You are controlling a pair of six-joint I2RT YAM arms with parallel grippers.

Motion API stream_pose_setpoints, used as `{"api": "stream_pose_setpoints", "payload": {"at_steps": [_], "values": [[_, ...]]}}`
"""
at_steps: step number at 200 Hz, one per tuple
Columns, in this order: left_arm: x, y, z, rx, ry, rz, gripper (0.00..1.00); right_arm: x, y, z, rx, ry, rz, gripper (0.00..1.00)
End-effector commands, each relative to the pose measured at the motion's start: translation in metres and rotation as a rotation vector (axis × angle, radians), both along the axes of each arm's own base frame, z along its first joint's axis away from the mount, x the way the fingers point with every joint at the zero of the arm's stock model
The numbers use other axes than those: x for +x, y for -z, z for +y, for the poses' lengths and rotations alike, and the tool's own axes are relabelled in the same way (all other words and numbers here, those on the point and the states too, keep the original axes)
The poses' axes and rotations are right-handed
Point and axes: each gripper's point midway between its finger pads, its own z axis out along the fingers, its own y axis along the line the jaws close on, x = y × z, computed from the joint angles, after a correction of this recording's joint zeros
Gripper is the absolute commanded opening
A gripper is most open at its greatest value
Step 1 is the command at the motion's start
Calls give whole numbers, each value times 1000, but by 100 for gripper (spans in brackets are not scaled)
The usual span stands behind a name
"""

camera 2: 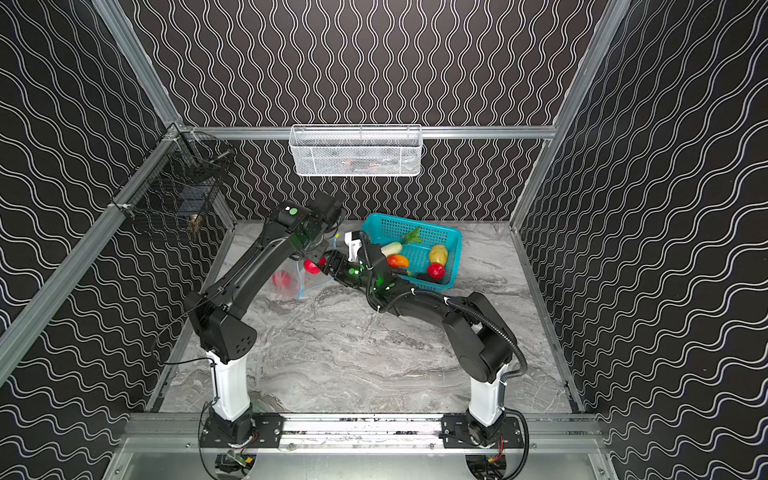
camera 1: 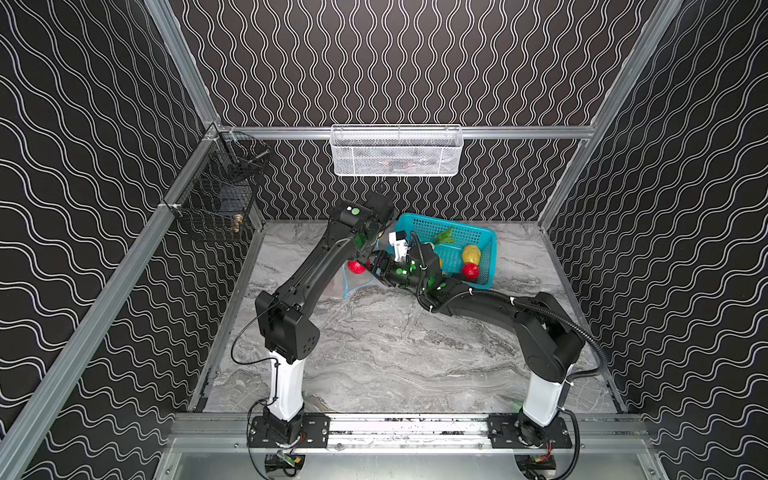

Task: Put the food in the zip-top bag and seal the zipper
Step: 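Carry the red apple with the right gripper to the bag mouth, then lower the red apple into the open bag with the right gripper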

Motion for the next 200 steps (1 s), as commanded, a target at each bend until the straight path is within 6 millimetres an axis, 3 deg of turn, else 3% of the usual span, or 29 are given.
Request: {"api": "stream_pose_setpoints", "payload": {"at_steps": [1, 200], "values": [[-1, 1, -2, -13, -1, 3, 0, -4, -27, 3, 33, -7, -58, 81], [-3, -3, -4, -31, 9, 2, 0, -36, -48, -13, -14, 7, -93, 85]]}}
